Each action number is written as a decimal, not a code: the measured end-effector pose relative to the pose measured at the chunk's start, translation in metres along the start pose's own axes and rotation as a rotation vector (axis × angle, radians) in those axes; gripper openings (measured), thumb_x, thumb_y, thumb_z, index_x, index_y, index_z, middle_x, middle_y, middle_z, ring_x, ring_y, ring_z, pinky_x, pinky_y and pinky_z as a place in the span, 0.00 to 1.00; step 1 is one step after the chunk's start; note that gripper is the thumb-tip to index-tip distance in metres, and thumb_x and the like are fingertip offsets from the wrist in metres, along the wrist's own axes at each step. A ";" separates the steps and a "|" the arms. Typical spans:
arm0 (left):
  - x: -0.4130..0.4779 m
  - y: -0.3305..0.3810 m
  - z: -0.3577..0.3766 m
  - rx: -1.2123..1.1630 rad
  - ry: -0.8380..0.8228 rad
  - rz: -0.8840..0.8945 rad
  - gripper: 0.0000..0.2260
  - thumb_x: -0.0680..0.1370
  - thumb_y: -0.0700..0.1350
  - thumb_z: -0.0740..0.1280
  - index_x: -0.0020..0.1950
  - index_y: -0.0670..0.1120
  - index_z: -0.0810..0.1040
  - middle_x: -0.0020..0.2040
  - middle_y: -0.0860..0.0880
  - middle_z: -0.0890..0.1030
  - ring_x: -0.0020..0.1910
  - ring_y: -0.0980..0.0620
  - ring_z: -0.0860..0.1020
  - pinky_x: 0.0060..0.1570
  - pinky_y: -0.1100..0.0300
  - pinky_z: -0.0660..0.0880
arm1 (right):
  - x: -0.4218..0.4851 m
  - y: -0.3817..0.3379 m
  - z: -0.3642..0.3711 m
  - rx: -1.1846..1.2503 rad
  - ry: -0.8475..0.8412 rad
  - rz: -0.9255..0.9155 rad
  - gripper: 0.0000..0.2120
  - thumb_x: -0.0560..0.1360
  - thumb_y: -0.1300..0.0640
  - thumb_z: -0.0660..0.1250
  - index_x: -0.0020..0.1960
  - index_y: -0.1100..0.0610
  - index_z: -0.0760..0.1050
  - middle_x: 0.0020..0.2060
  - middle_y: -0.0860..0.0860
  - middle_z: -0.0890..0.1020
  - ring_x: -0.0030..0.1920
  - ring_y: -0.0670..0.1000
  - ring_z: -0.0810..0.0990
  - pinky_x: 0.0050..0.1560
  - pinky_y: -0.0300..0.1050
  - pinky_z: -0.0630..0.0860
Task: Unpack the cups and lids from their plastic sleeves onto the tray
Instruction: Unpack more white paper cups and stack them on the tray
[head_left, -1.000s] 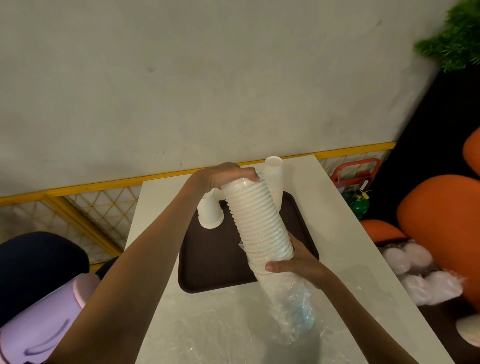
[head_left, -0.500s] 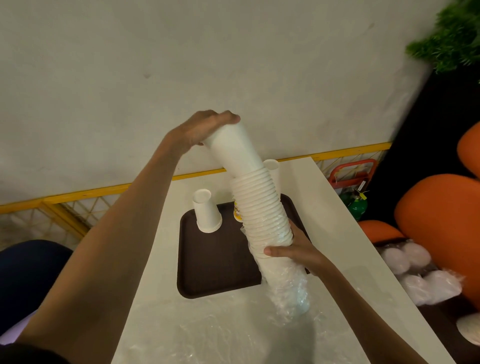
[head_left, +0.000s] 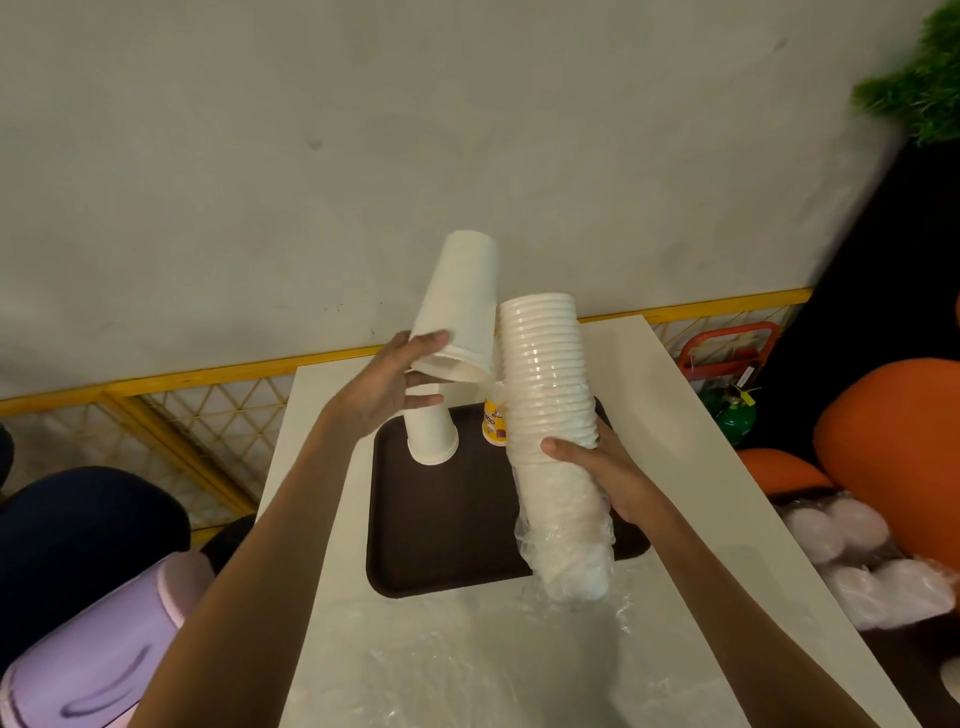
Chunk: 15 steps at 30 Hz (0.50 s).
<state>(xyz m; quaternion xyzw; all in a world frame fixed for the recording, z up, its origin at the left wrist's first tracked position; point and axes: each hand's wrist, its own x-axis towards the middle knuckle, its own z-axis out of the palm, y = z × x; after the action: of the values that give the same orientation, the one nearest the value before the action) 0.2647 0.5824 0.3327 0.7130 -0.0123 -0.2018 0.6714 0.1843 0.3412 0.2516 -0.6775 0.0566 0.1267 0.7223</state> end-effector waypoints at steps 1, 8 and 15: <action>0.002 -0.004 -0.001 0.012 -0.023 -0.011 0.43 0.57 0.62 0.75 0.68 0.48 0.68 0.62 0.49 0.76 0.59 0.48 0.78 0.59 0.49 0.75 | 0.003 -0.001 0.002 0.001 -0.008 -0.006 0.48 0.51 0.42 0.76 0.68 0.49 0.66 0.59 0.50 0.78 0.59 0.49 0.77 0.54 0.43 0.76; 0.027 -0.020 -0.016 0.014 -0.080 -0.054 0.41 0.55 0.57 0.75 0.66 0.49 0.69 0.58 0.50 0.76 0.60 0.50 0.74 0.54 0.57 0.74 | 0.026 0.002 0.004 0.012 -0.039 0.012 0.46 0.52 0.42 0.76 0.68 0.50 0.66 0.60 0.51 0.78 0.60 0.50 0.78 0.59 0.48 0.76; 0.080 -0.065 -0.052 0.061 0.449 0.119 0.45 0.56 0.52 0.80 0.68 0.43 0.65 0.60 0.45 0.77 0.58 0.49 0.77 0.54 0.52 0.78 | 0.061 0.008 0.006 0.058 -0.038 0.047 0.45 0.53 0.43 0.76 0.67 0.50 0.68 0.58 0.50 0.80 0.58 0.50 0.79 0.57 0.46 0.77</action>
<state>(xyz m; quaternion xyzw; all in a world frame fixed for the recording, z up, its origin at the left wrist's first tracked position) 0.3374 0.6154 0.2491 0.7579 0.0894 0.0022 0.6463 0.2400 0.3540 0.2289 -0.6523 0.0622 0.1548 0.7394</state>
